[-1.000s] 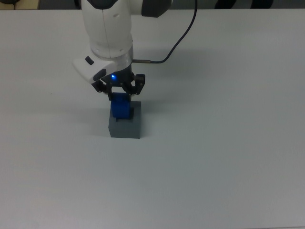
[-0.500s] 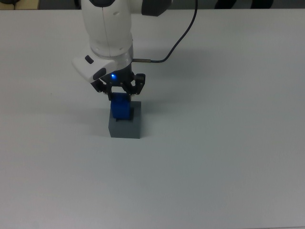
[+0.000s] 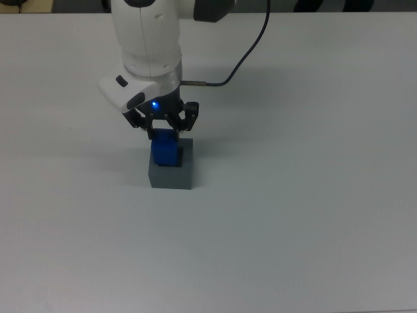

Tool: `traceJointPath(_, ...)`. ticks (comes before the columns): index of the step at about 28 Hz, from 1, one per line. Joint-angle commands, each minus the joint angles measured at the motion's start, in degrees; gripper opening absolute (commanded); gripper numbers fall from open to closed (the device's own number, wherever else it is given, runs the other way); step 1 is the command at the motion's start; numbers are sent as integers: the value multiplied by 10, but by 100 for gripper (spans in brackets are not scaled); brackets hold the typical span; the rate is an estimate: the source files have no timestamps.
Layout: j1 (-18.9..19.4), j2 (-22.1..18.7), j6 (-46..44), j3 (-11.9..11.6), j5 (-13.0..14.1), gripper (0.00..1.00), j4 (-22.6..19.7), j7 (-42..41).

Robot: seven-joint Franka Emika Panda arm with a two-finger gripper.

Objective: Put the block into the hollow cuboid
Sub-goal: 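Lower the blue block into the grey cube's opening and hold it, then open the gripper to release the blue block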

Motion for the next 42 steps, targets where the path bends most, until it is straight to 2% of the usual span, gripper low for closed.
traceJointPath(1,4,-2,23,-1,2,3,-12,11)
traceJointPath(12,4,-4,20,-1,0,3,-33,12)
traceJointPath(32,14,-6,16,3,-3,7,-33,38)
traceJointPath(35,14,-6,16,3,-2,15,-34,38)
traceJointPath(36,14,-6,16,3,-2,20,-35,38)
traceJointPath(38,13,-5,17,3,-3,93,-35,39)
traceJointPath(39,13,-6,16,3,-3,100,-35,39)
traceJointPath(42,13,-15,14,2,-3,100,-33,42)
